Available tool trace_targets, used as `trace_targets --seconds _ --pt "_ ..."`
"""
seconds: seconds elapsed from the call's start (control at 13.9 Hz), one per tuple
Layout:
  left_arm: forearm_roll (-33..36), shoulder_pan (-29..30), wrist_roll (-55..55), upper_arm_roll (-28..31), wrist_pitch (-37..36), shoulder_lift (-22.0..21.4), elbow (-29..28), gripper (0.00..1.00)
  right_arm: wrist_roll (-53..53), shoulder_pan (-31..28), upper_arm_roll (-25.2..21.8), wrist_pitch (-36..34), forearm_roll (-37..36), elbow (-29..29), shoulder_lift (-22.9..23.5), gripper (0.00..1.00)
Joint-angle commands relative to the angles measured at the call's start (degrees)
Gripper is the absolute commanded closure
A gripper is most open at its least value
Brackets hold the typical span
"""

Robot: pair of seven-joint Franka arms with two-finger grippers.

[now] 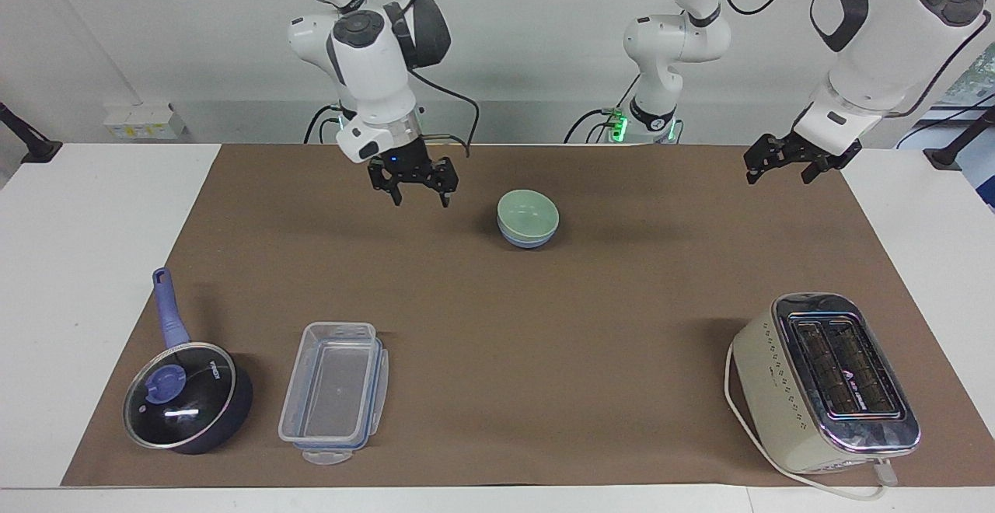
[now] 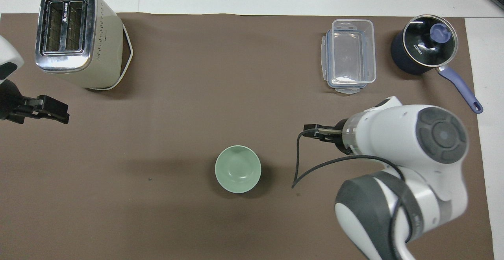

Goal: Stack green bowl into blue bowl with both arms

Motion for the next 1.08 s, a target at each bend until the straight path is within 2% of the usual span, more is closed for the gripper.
trace_targets --seconds 0.0,0.29,0.5,0.79,1.01 --pt "0.48 0.40 0.33 -0.11 -1.12 -0.22 0.81 0.00 -3.70 -6.77 0.44 -7.37 -0.85 5.99 -0.28 0.00" --pt "0.48 0.40 0.33 -0.20 -1.12 -0.22 0.81 0.00 -7.21 -14.16 0.53 -18.36 -5.32 16.97 0.42 0.00" --pt "0.48 0.40 0.33 -0.11 -1.12 -0.22 0.81 0.00 -9.49 -16.97 0.62 -23.82 -5.68 24.36 1.83 0.00" --pt "0.48 0.40 0.33 -0.11 -1.12 -0.22 0.81 0.00 -13.46 -17.42 0.62 -30.42 -9.72 31.31 5.08 0.00" --pt "0.48 0.40 0.42 -0.11 -1.12 -0.22 0.81 0.00 -13.55 -17.42 0.71 -33.24 -9.73 35.62 7.46 0.00"
